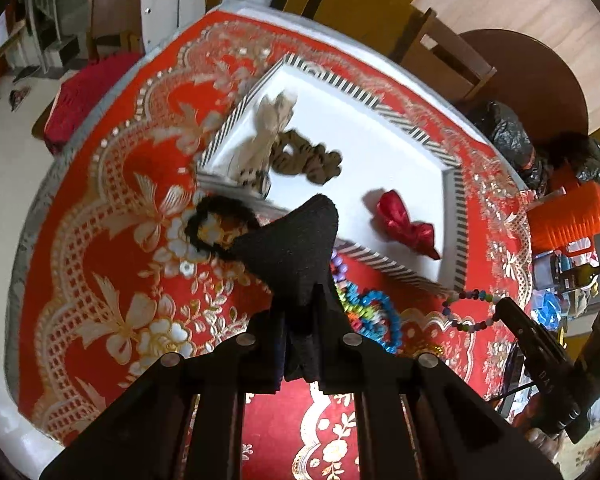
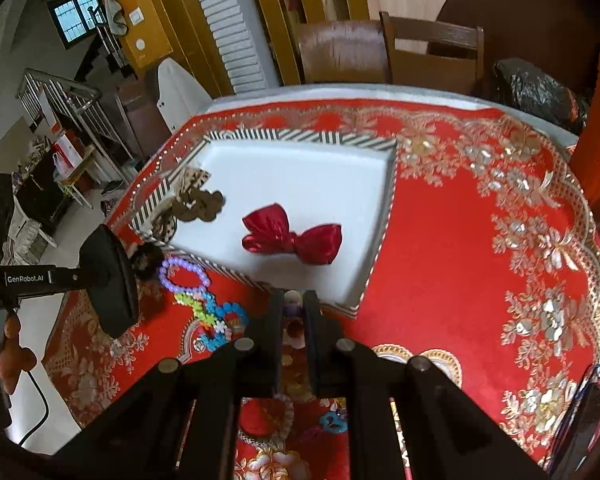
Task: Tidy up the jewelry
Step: 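Grasp the black fabric hair clip with the left gripper while the right grasps a multicolour bead bracelet, then lower the clip and bracelet into the tray and open both grippers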
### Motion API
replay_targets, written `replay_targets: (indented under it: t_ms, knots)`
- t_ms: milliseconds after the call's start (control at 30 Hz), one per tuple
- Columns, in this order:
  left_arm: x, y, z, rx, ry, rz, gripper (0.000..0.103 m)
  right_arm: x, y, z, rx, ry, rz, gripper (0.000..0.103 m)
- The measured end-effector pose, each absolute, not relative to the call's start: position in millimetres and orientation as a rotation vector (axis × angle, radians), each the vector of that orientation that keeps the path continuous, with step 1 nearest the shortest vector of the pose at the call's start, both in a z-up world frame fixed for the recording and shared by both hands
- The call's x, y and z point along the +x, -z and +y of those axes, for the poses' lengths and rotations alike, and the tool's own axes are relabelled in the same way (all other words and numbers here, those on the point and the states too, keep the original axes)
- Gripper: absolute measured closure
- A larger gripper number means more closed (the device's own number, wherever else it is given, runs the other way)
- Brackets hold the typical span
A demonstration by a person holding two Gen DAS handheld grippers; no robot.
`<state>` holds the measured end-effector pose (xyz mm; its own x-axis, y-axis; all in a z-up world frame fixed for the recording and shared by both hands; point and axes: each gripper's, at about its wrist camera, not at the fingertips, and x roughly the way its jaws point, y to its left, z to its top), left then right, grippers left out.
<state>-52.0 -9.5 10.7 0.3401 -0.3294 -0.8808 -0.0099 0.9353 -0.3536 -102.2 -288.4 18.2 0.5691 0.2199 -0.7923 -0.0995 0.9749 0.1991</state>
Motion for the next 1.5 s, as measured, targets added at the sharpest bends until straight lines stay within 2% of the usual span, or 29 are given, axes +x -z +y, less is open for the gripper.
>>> replay_targets:
  t_ms: [300, 633, 1133, 1500]
  knots:
    - [-21.2, -37.5, -29.2, -0.207, 0.225, 1.134, 0.103, -92.2, -49.3, -283.4, 0.115, -0.184, 0.887, 0.094]
    - [31.9, -46.2, -49.8, -0.090, 0.224, 1.092, 0.103, -47.9, -53.6, -271.3, 0.078, -0.163, 0.883, 0.094]
    - [118.9, -13.3, -70.3, -0.069, 0.275, 1.154, 0.103, 30.8, -26.6, -251.3, 0.106, -0.187, 0.943, 0.094]
    - [163.2, 33.4, -72.3, -0.102, 0.244, 1.232, 0.103, 77.5, 39.6, -287.2, 0.142, -0.044, 1.080, 0.093]
